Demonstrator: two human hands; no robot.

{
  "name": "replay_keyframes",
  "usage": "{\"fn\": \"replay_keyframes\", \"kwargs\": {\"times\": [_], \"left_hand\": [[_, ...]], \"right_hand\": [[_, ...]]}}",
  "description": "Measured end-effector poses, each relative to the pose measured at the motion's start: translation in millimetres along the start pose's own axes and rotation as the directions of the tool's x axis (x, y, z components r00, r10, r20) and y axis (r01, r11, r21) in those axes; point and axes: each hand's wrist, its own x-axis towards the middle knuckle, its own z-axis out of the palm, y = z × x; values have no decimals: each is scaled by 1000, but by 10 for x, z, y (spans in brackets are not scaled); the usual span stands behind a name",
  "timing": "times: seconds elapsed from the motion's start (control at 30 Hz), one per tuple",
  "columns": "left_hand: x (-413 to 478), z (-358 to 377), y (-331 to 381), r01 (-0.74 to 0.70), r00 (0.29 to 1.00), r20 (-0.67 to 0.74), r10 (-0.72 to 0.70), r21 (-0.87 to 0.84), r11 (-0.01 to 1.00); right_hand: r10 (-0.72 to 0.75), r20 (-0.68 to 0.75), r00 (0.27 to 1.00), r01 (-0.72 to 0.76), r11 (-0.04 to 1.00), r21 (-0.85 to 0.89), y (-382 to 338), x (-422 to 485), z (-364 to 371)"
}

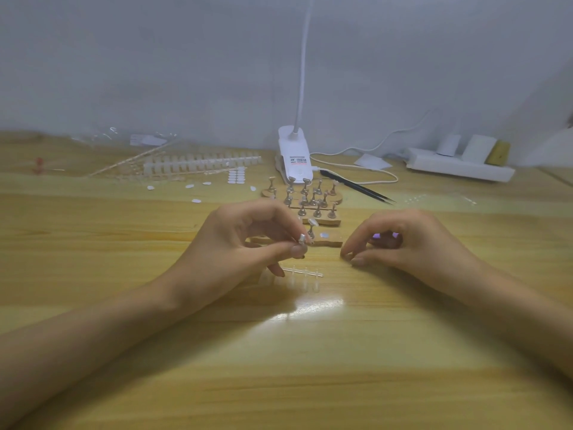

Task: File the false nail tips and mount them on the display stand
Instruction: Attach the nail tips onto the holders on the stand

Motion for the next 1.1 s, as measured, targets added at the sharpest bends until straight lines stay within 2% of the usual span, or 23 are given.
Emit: {"fn": "replay_keyframes", "kwargs": {"times": [0.33,0.47,0.6,1.1], "left_hand": [[-3,1,-6,1,1000,13,-1,13,1000],[-7,-3,-16,-5,1000,22,4,12,1000],[-10,-3,-16,-8,999,39,7,18,1000],[-19,-20,-42,15,1000,23,-16,62,998]], "right_hand": [[-1,-16,1000,1,1000,16,-29,-20,15],[-3,-69,998,-5,992,-122,-25,-31,38],[16,-89,996,-27,991,-128,-14,-32,82],[-99,-120,988,84,989,-118,3,-52,137]]}}
